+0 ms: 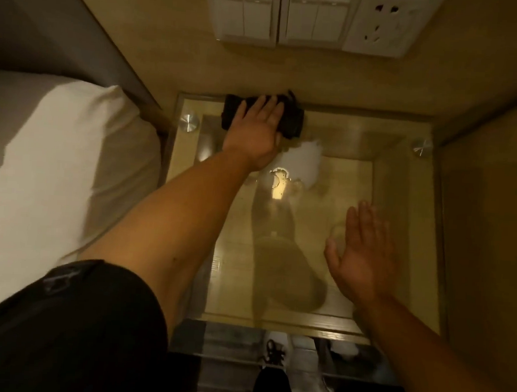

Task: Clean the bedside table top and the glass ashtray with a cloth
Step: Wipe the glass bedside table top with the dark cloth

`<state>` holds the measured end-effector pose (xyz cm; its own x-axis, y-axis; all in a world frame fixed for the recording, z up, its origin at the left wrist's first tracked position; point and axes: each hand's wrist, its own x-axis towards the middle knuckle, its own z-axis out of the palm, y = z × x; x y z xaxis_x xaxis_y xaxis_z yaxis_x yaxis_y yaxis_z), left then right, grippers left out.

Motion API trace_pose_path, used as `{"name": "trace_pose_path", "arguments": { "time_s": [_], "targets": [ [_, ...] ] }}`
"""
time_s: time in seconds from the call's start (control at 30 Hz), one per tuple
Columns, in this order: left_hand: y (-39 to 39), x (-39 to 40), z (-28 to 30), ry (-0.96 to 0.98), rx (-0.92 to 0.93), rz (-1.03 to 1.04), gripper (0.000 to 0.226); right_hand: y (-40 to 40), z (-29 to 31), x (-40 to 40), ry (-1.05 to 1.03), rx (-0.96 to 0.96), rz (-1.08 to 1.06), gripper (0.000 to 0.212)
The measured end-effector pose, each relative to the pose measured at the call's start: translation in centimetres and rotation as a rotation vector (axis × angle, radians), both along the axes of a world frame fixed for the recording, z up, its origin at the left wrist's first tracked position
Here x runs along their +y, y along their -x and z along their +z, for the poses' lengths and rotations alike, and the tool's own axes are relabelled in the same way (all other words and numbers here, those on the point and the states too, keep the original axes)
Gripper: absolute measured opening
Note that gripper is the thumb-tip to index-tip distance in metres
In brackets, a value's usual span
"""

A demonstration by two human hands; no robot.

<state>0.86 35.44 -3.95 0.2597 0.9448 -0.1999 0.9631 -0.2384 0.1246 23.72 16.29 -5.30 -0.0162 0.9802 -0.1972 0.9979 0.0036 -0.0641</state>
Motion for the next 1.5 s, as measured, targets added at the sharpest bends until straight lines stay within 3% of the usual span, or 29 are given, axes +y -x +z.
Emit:
{"name": "trace_pose_path", "arguments": {
  "time_s": [0.2,0.67,1.03,1.17,1.23,1.4,1.5],
  "targets": [
    [0.6,-5.5,0.9,0.018,-0.016,-0.032,0.059,0.1,0.2,0.0,-0.006,0.012,-0.001,0.075],
    [2.1,-35.9,1.3,0.114,-0.034,-0.028,0.063,0.1,0.5,-0.4,0.022,0.028,0.008,0.072],
    [3.0,-40.5,1.8,0.114,-0.039,-0.019,0.058,0.1,0.8,-0.4,-0.001,0.042,0.009,0.077],
    [2.3,-39.6,3.2,0.086,-0.23,0.129,0.047,0.1,0.9,-0.2,0.006,0.041,0.01,0.074],
    [2.2,-38.6,5.2,0.161,-0.395,0.278,0.037,0.0,0.9,-0.3,0.01,0.038,0.004,0.074],
    [2.8,-32.7,8.3,0.769,-1.134,1.098,0.028,-0.4,1.4,0.2,0.05,0.11,-0.01,0.075],
    [2.1,-26.9,9.3,0.718,-1.309,1.225,0.026,-2.0,1.7,0.5,0.028,0.117,-0.051,0.072]
  ]
}}
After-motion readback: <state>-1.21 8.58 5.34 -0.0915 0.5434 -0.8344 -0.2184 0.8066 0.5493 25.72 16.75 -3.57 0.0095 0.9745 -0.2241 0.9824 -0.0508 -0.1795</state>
